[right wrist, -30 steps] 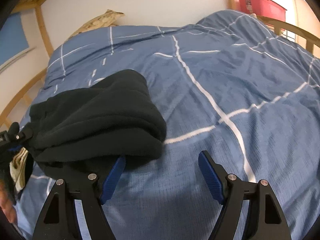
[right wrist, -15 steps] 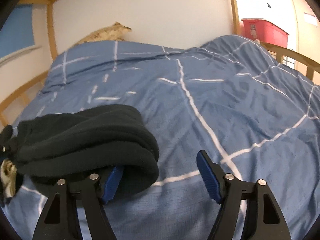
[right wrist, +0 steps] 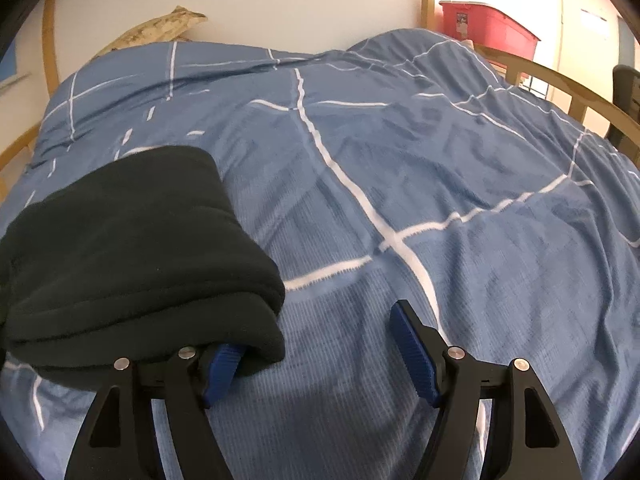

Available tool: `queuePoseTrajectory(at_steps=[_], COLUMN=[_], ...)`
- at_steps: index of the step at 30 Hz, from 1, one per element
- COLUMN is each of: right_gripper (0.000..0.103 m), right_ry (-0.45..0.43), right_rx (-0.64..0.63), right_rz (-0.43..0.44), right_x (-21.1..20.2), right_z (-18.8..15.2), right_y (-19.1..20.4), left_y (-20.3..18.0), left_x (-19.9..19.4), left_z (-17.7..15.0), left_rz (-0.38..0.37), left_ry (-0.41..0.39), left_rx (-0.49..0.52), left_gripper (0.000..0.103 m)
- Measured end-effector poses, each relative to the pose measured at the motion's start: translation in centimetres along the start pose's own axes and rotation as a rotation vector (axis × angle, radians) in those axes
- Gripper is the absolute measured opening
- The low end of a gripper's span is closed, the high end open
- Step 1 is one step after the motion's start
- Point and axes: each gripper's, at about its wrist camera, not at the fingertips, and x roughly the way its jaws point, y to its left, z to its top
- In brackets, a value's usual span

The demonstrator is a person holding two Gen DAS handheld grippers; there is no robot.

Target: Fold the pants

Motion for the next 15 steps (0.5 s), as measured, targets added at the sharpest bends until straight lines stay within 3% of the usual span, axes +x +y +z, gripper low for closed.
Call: queuePoseTrajectory(at_steps=[1,2,5,10,15], right_gripper=[0.072,0.074,0.075,0.075,0.075], right_ry=[0.014,0.033,0.061,-0.044,-0.038], right_rx=[-0.009,-0.008,0.005,0.011,-0.02], right_rz=[0.0,0.001,0.004,0.138,0.231], right_x=[-0.3,-0.7,-2.6,-7.5,-6.1], right_z=[-0.1,-0.2,-0.6,0.2,5.5], right_y=[-0.1,-0.3,-0.7,0.0,1.2], left_y=[-0.1,-0.2,-0.5,-1.3,-1.8], left_x=[-0.3,-0.7,-3.2,-7.5,-6.4], left_z=[0.0,-0.1,-0.3,0.7,4.2], left_rz=[0.011,0.022,0.042,0.04,0.005], left_ry=[-0.002,-0.008,-0.073,-0.2,-0.175], left_rx=[0.018,0.028,0.051,0.111,0.197], left_gripper=[0.028,0.041,0.055,0.064,0.064])
